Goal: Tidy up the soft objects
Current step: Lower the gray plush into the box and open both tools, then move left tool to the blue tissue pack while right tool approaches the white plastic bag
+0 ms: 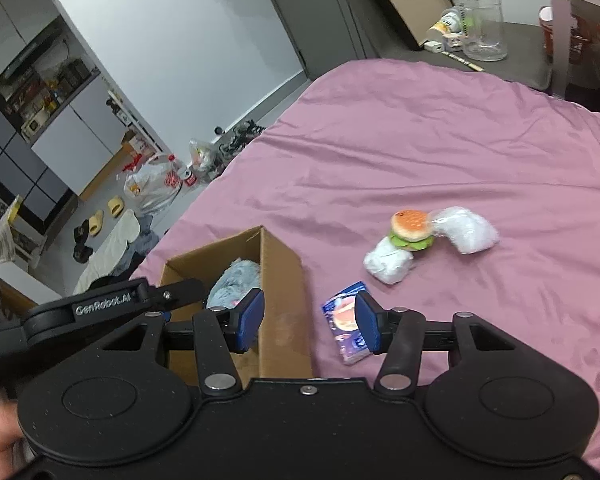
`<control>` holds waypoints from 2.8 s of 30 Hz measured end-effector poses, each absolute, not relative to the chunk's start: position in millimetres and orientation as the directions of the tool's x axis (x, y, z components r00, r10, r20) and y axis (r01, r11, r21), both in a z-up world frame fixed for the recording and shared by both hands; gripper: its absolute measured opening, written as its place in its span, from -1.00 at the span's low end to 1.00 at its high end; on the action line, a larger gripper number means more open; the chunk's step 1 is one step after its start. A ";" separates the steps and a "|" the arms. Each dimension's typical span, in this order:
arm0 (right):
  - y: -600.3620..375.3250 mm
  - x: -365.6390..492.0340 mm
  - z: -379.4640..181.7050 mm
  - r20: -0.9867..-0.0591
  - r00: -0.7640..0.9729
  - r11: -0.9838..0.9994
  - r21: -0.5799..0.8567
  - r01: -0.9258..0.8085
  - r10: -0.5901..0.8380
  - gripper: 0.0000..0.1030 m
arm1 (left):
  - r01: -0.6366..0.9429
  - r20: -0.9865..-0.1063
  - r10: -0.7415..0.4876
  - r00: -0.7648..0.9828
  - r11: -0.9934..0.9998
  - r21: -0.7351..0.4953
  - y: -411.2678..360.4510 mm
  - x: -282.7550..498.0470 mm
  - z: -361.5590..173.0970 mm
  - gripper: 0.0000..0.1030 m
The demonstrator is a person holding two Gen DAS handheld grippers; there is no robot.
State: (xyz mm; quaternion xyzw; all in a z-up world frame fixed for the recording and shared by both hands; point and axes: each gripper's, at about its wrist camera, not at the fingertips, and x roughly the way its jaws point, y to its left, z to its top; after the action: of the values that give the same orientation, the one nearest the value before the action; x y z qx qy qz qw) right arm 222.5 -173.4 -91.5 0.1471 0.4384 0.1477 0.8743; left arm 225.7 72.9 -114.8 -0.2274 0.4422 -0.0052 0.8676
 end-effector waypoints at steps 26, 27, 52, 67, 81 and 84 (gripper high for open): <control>-290.8 233.7 -106.9 -0.652 0.614 0.842 0.538 -0.040 0.446 0.11 | -0.212 -0.803 -0.120 0.584 0.932 -0.293 -39.7 218.5 -92.1 0.19; -292.6 236.0 -108.1 -0.652 0.614 0.842 0.539 -0.038 0.445 0.12 | -0.212 -0.806 -0.118 0.580 0.933 -0.290 -43.7 219.5 -94.0 0.19; -309.7 296.3 -188.8 -0.656 0.542 0.800 0.597 -0.053 0.525 0.20 | -0.249 -0.889 -0.007 0.457 0.959 -0.136 -105.5 263.6 -176.2 0.18; -303.6 322.2 -217.2 -0.706 0.526 0.839 0.544 -0.028 0.475 0.18 | -0.260 -0.898 0.119 0.424 0.966 0.005 -113.6 280.2 -209.8 0.19; -309.0 310.3 -215.2 -0.696 0.525 0.828 0.560 -0.030 0.489 -0.90 | -0.278 -0.895 0.016 0.447 0.953 -0.121 -94.0 269.7 -193.5 -0.63; -315.2 296.7 -208.5 -0.687 0.540 0.821 0.570 -0.014 0.486 -0.91 | -0.266 -0.886 -0.032 0.462 0.948 -0.173 -91.8 265.0 -188.3 -0.68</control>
State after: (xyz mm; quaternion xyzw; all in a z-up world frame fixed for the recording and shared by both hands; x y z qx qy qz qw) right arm 296.7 -315.2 -208.5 0.2589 0.4558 0.1491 0.8385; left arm 265.0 -91.8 -188.3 -0.1450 0.5142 0.0692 0.8425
